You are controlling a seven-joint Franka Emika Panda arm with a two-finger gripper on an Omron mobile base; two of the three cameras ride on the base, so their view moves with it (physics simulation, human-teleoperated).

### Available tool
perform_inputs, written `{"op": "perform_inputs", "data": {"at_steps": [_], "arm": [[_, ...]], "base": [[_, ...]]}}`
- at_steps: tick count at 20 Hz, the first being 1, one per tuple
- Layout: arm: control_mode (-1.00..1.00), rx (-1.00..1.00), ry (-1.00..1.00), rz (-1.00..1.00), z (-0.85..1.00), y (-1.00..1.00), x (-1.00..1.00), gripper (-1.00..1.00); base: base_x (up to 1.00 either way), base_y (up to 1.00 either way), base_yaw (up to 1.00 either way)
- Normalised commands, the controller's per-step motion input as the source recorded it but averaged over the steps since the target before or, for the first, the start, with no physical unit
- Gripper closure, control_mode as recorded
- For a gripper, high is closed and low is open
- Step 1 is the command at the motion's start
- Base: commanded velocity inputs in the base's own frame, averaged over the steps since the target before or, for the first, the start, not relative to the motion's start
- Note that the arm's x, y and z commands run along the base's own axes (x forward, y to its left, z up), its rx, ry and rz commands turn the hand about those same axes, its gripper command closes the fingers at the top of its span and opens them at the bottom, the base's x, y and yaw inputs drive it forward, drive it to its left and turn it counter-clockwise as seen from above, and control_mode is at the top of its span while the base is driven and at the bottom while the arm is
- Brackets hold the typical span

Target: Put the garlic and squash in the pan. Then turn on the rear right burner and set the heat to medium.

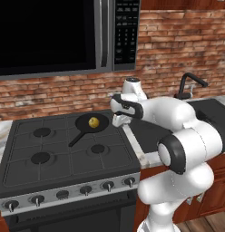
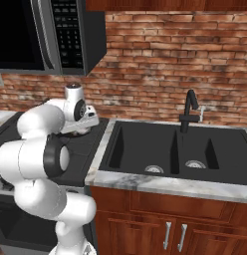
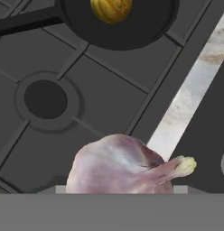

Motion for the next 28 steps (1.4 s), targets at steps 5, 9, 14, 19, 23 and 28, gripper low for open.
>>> {"op": "perform_inputs", "data": {"at_steps": [5,9,14,19,23,28], "arm": [[-1.00,0.05,0.00,0.00,0.00,0.17,0.65,1.00],[-1.00,0.01,0.04,0.00,0.05,0.41,0.43,1.00],[-1.00,0.00,0.08,0.00,0.16,0.44,0.26,1.00],[-1.00,0.00,0.00,0.00,-0.01,0.28,0.42,1.00],[-1.00,0.00,0.00,0.00,-0.12,0.10,0.52,1.00],[-1.00,0.00,0.00,0.00,-0.42,0.03,0.41,1.00]], "base": [[0.00,0.00,0.00],[0.00,0.00,0.00],[0.00,0.00,0.00],[0.00,0.00,0.00],[0.00,0.00,0.00],[0.00,0.00,0.00]]}}
